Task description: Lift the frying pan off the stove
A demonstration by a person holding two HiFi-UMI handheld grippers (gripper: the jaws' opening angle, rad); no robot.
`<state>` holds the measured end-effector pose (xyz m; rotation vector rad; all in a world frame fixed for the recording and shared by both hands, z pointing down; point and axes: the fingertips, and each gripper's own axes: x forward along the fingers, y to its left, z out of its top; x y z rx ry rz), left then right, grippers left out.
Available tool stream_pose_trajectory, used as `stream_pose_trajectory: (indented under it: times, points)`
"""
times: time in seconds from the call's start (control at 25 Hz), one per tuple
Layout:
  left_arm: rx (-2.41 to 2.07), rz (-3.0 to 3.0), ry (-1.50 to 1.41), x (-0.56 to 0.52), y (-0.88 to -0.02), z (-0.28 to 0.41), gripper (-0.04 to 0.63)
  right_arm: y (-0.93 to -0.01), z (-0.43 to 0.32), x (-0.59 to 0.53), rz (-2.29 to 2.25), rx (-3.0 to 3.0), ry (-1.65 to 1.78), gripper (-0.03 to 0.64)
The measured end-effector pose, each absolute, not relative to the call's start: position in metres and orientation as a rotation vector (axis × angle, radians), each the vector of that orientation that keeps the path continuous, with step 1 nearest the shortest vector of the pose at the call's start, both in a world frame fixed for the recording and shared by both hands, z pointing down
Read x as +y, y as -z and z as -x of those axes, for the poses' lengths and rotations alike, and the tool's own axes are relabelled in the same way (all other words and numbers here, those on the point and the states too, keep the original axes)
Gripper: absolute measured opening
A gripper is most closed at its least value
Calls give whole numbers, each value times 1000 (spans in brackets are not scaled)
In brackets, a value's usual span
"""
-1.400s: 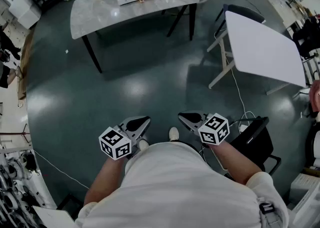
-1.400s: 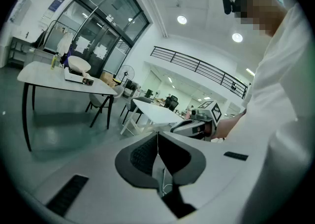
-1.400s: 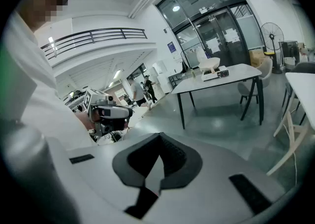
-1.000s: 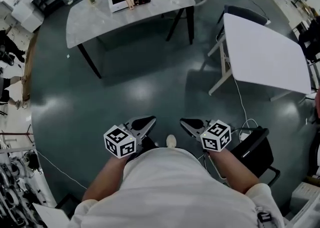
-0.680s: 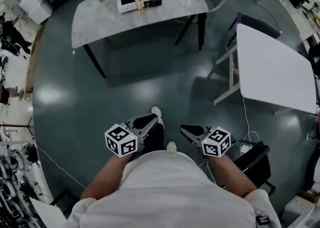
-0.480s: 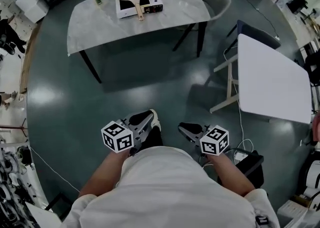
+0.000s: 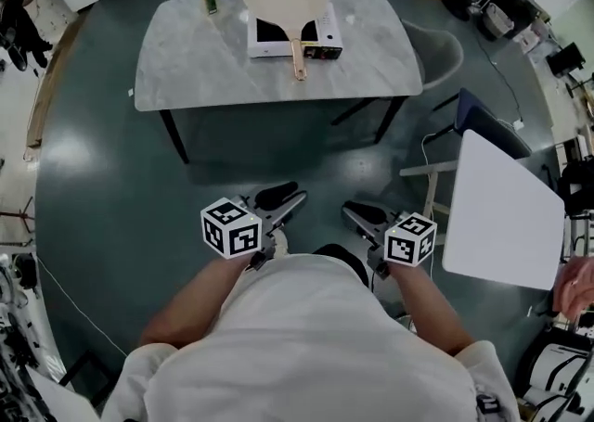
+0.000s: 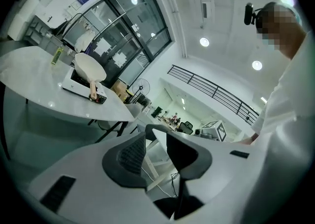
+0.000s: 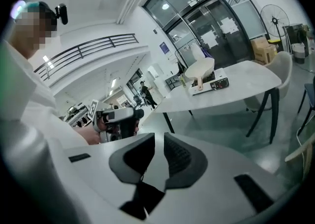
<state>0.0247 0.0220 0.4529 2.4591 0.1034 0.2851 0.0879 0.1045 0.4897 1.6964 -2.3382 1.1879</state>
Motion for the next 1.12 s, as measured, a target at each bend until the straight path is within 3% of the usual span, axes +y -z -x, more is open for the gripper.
stream_pose_trajectory:
  times: [0.4, 0.88, 1.12]
  points:
    - [-81, -2380, -255, -88, -479, -51, 186, -501, -183, -42, -1596, -2400, -1310, 113]
    - [-242, -2216, -215, -215, -517, -155, 256, -533, -292, -250, -1277, -2549, -1611, 216]
    - [-285, -2140, -232, -252, -553, -200, 282, -562, -308, -320, -1104, -2516, -1866, 290]
